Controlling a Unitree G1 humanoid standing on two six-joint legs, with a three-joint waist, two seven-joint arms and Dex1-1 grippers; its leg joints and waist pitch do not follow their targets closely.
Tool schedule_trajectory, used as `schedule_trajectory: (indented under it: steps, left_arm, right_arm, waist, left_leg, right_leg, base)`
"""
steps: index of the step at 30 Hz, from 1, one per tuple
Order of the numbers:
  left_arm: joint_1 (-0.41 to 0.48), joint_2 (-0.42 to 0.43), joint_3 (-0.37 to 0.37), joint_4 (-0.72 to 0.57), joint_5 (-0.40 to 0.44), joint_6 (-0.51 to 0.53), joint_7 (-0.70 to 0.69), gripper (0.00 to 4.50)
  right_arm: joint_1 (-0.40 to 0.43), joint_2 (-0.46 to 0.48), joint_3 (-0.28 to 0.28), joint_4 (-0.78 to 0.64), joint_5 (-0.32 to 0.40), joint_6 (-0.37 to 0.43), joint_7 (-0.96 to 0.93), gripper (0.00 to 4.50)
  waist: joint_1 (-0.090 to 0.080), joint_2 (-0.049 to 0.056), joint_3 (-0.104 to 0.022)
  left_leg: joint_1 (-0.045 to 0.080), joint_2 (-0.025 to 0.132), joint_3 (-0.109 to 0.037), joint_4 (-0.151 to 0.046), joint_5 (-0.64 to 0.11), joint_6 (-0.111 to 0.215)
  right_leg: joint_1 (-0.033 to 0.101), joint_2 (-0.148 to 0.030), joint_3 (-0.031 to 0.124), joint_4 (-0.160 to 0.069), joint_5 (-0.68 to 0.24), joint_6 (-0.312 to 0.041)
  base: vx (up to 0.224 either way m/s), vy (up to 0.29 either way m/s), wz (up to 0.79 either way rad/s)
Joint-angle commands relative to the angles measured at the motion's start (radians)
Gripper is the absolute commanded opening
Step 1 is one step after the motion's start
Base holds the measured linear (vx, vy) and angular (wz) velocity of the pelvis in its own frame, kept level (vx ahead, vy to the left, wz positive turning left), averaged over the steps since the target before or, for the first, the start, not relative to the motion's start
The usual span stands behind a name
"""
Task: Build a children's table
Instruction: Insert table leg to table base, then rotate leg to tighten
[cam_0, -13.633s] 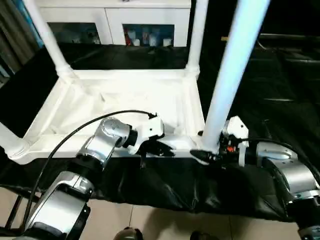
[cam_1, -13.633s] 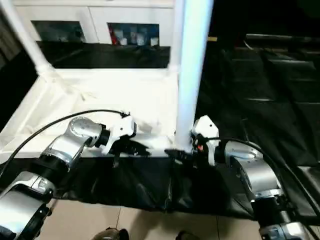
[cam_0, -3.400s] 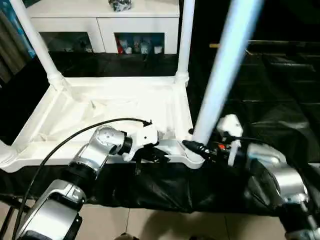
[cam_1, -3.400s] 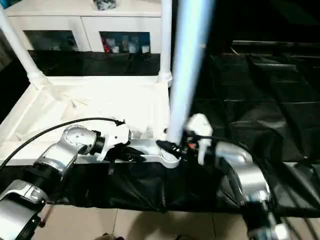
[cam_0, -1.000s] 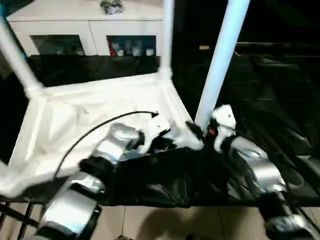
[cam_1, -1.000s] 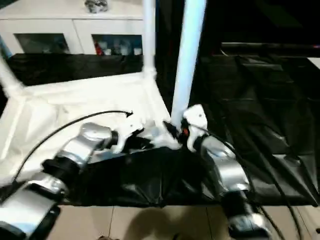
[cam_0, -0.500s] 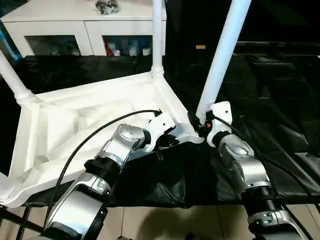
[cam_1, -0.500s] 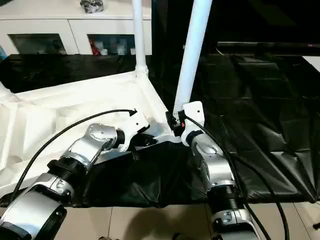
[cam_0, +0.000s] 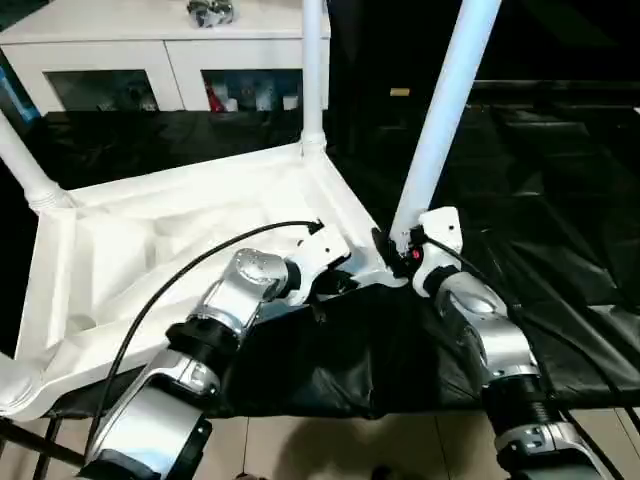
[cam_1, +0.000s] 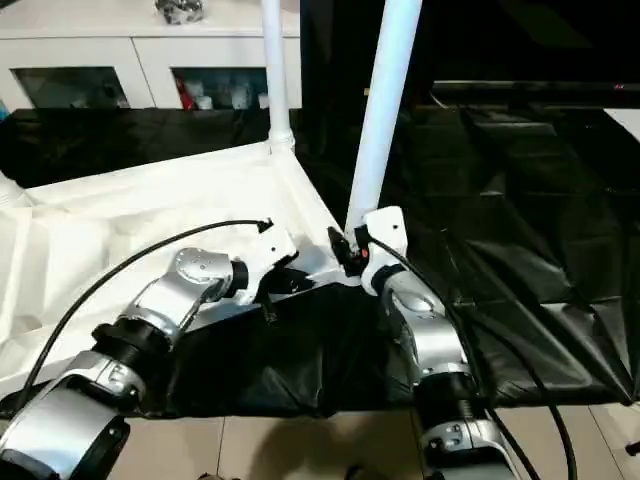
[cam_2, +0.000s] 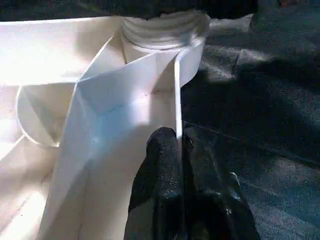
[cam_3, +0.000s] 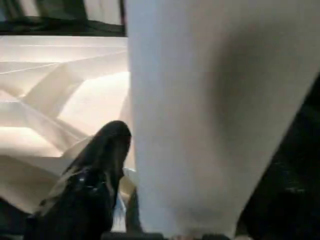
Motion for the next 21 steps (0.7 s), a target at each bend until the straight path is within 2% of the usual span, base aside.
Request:
schedule_trajectory:
  steps: [1,3,4,5,6,7,8,9,10,12,13,15,16,18,19,20,21]
  left_arm:
    - [-0.003,-0.025,-0.012,-0.059,-0.045,-0.081,-0.045,0.00]
    - [0.006,-0.002,-0.015,-0.066,-0.057,-0.123,-0.100,0.00]
    - [0.011,0.007,-0.016,-0.071,-0.064,-0.141,-0.128,0.00]
    - [0.011,0.007,-0.016,-0.071,-0.064,-0.141,-0.128,0.00]
    - [0.021,0.022,-0.015,-0.084,-0.080,-0.151,-0.171,0.00]
    - [0.022,0.025,-0.015,-0.087,-0.082,-0.152,-0.178,0.00]
    - [0.028,0.036,-0.018,-0.093,-0.088,-0.170,-0.207,0.00]
    - [0.028,0.036,-0.018,-0.093,-0.088,-0.170,-0.207,0.00]
    - [0.035,0.050,-0.022,-0.100,-0.096,-0.186,-0.246,0.00]
    - [0.040,0.060,-0.021,-0.106,-0.109,-0.198,-0.284,0.00]
    - [0.040,0.060,-0.021,-0.106,-0.109,-0.198,-0.284,0.00]
    - [0.043,0.083,-0.024,-0.113,-0.125,-0.201,-0.354,0.00]
    - [0.042,0.088,-0.025,-0.112,-0.129,-0.201,-0.371,0.00]
    - [0.041,0.090,-0.023,-0.109,-0.132,-0.205,-0.381,0.00]
    - [0.041,0.093,-0.022,-0.106,-0.135,-0.207,-0.396,0.00]
    - [0.041,0.094,-0.021,-0.105,-0.138,-0.208,-0.406,0.00]
    - [0.041,0.102,-0.022,-0.095,-0.141,-0.225,-0.446,0.00]
  right_arm:
    - [0.038,0.014,0.090,0.031,0.012,0.043,0.080,3.48]
    - [0.059,-0.030,0.126,-0.036,0.021,0.047,0.176,3.66]
    - [0.071,-0.052,0.143,-0.067,0.027,0.048,0.222,3.66]
    - [0.071,-0.052,0.143,-0.067,0.027,0.048,0.222,3.66]
    - [0.095,-0.094,0.167,-0.123,0.039,0.059,0.290,3.66]
    - [0.099,-0.102,0.171,-0.132,0.042,0.061,0.304,3.66]
    - [0.117,-0.133,0.185,-0.170,0.054,0.073,0.353,3.66]
    - [0.117,-0.133,0.185,-0.170,0.054,0.073,0.353,3.66]
    - [0.141,-0.174,0.201,-0.219,0.067,0.090,0.421,3.66]
    - [0.165,-0.222,0.216,-0.264,0.079,0.104,0.494,3.66]
    - [0.165,-0.222,0.216,-0.264,0.079,0.104,0.494,3.66]
    - [0.195,-0.303,0.231,-0.329,0.119,0.159,0.610,3.66]
    - [0.201,-0.329,0.240,-0.345,0.125,0.169,0.644,3.66]
    - [0.205,-0.346,0.247,-0.356,0.127,0.174,0.664,3.66]
    - [0.208,-0.360,0.253,-0.363,0.127,0.183,0.679,3.66]
    - [0.210,-0.370,0.256,-0.368,0.127,0.189,0.690,3.66]
    - [0.213,-0.409,0.273,-0.383,0.122,0.216,0.731,3.66]
  waist:
    - [0.005,-0.012,-0.048]
    - [0.010,-0.012,-0.051]
    - [0.015,-0.014,-0.055]
    - [0.020,-0.013,-0.058]
    - [0.021,-0.014,-0.058]
    - [0.023,-0.016,-0.058]
    - [0.028,-0.013,-0.062]
    - [0.031,-0.015,-0.063]
    - [0.036,-0.014,-0.065]
    - [0.049,-0.012,-0.068]
    - [0.048,-0.013,-0.067]
    - [0.057,-0.013,-0.065]
    - [0.062,-0.010,-0.064]
    - [0.066,-0.011,-0.063]
    - [0.066,-0.006,-0.066]
    - [0.066,-0.006,-0.066]
    - [0.066,-0.013,-0.066]
  left_leg:
    - [0.010,0.050,-0.023,-0.085,-0.415,0.036]
    - [0.009,0.050,-0.019,-0.081,-0.382,0.045]
    - [0.007,0.049,-0.018,-0.078,-0.348,0.057]
    - [0.007,0.051,-0.015,-0.075,-0.311,0.073]
    - [0.005,0.050,-0.013,-0.073,-0.287,0.085]
    - [0.004,0.049,-0.012,-0.070,-0.279,0.091]
    - [0.010,0.051,-0.010,-0.067,-0.262,0.096]
    - [0.008,0.050,-0.010,-0.065,-0.242,0.100]
    - [0.002,0.051,-0.011,-0.064,-0.202,0.110]
    - [0.007,0.054,-0.008,-0.058,-0.163,0.129]
    - [0.003,0.054,-0.009,-0.059,-0.158,0.132]
    - [0.004,0.055,-0.008,-0.060,-0.171,0.128]
    - [0.006,0.060,-0.008,-0.061,-0.187,0.125]
    - [0.008,0.060,-0.007,-0.061,-0.208,0.112]
    - [0.011,0.061,-0.007,-0.061,-0.223,0.098]
    - [0.011,0.061,-0.007,-0.061,-0.223,0.098]
    - [0.009,0.059,-0.008,-0.062,-0.226,0.087]
  right_leg:
    - [0.028,-0.057,0.039,-0.068,-0.415,-0.182]
    - [0.031,-0.057,0.040,-0.063,-0.384,-0.197]
    - [0.038,-0.057,0.041,-0.059,-0.353,-0.200]
    - [0.039,-0.057,0.043,-0.054,-0.306,-0.212]
    - [0.041,-0.055,0.042,-0.050,-0.282,-0.223]
    - [0.041,-0.055,0.042,-0.049,-0.279,-0.225]
    - [0.038,-0.057,0.044,-0.047,-0.278,-0.233]
    - [0.042,-0.055,0.044,-0.043,-0.258,-0.235]
    - [0.047,-0.055,0.043,-0.035,-0.212,-0.245]
    - [0.047,-0.053,0.042,-0.026,-0.147,-0.261]
    - [0.049,-0.051,0.040,-0.023,-0.139,-0.265]
    - [0.054,-0.049,0.037,-0.026,-0.171,-0.262]
    - [0.050,-0.052,0.038,-0.026,-0.195,-0.258]
    - [0.047,-0.052,0.038,-0.030,-0.235,-0.249]
    - [0.045,-0.054,0.040,-0.031,-0.254,-0.248]
    - [0.045,-0.054,0.040,-0.031,-0.254,-0.248]
    - [0.048,-0.051,0.039,-0.031,-0.265,-0.241]
  base:
    - [0.000,0.000,0.00]
    - [0.000,0.000,0.00]
    - [0.000,0.000,0.00]
    - [0.000,0.000,0.00]
    - [0.000,0.000,0.00]
    - [0.000,0.000,0.00]
    - [0.051,-0.037,0.08]
    - [0.051,-0.037,0.08]
    - [0.000,0.000,0.00]
    - [0.000,0.000,0.00]
    - [0.000,0.000,0.00]
    - [0.000,0.000,0.00]
    - [0.000,0.000,0.00]
    - [0.000,0.000,0.00]
    - [0.000,0.000,0.00]
    - [0.000,0.000,0.00]
    - [0.000,0.000,0.00]
